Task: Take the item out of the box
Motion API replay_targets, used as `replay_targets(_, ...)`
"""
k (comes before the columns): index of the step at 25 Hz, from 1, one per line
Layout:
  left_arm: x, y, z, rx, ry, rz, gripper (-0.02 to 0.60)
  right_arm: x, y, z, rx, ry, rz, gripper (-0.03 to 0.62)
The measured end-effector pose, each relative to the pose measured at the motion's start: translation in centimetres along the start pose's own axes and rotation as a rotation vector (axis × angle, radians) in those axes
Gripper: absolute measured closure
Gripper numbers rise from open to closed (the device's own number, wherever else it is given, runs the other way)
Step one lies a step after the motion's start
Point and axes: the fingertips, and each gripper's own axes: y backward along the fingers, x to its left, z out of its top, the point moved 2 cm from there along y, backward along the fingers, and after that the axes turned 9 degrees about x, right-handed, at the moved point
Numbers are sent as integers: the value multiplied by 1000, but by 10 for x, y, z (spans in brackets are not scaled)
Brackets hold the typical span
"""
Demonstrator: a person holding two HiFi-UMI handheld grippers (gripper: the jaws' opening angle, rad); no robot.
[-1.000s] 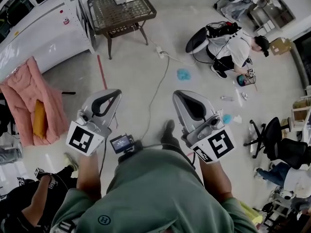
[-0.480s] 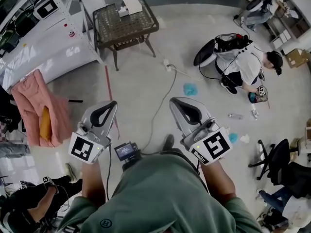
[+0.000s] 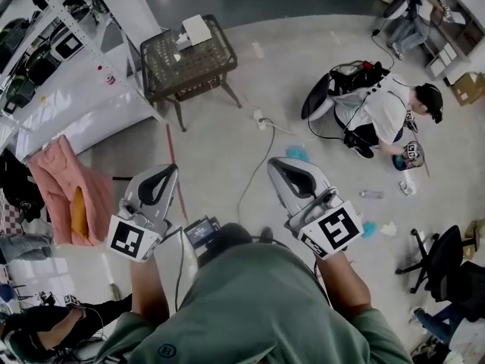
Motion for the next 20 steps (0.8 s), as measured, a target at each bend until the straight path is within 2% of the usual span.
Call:
replay_targets(4,7,-12,6,6,1,22,577,-12,-3,0,2,-13,19,586)
replay_targets(11,30,-36,-3,11,6,5,577,-33,-33,-6,14,-28,18,586)
replay_targets(16,79,-52,-14,-15,22,9,577,-50,-80,1,36,-19,10,586)
replay_targets(20,143,-52,-33,-20,38,14,577,-60,-146,10,58,-15,8,586)
